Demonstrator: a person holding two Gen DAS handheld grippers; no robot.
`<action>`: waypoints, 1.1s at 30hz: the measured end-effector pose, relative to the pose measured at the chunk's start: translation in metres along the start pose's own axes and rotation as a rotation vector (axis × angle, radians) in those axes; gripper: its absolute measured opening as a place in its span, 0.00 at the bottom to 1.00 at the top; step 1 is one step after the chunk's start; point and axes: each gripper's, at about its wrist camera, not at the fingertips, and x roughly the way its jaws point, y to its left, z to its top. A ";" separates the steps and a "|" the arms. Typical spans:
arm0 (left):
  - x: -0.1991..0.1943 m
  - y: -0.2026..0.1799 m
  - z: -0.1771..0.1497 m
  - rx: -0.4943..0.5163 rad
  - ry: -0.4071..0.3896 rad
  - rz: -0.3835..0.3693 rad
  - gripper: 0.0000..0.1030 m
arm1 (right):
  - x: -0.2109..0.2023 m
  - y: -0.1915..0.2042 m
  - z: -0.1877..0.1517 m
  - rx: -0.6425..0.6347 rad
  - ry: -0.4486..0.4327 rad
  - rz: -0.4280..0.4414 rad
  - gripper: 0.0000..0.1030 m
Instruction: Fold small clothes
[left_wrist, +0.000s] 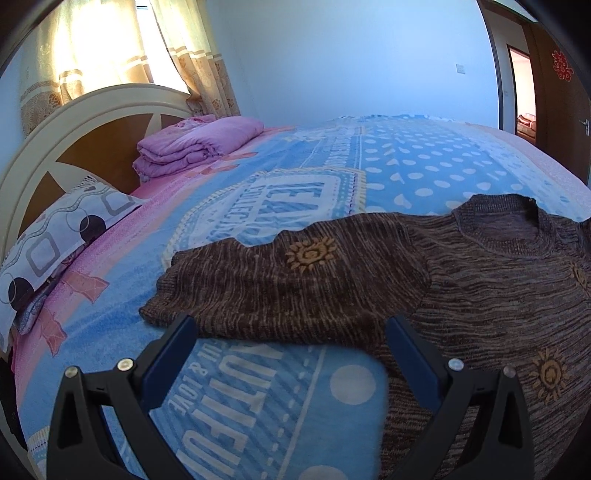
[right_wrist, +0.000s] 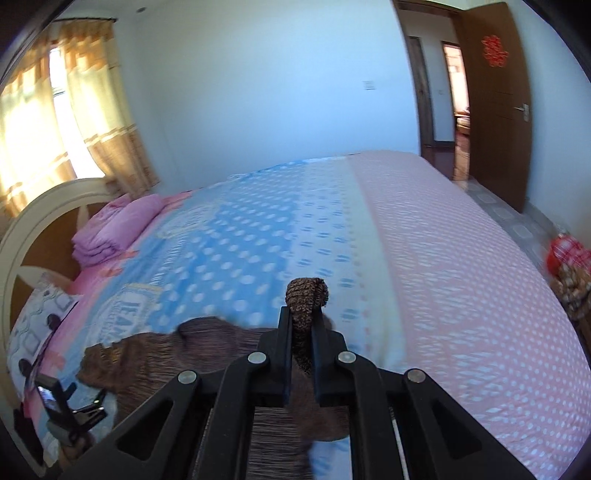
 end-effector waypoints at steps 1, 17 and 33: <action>-0.001 0.001 0.000 -0.003 0.000 -0.004 1.00 | 0.004 0.012 0.000 -0.013 0.006 0.013 0.07; -0.007 0.002 -0.003 0.035 0.018 -0.016 1.00 | 0.173 0.144 -0.088 0.005 0.255 0.247 0.31; -0.036 -0.079 0.036 0.211 -0.052 -0.121 1.00 | 0.104 0.004 -0.166 -0.255 0.296 -0.146 0.51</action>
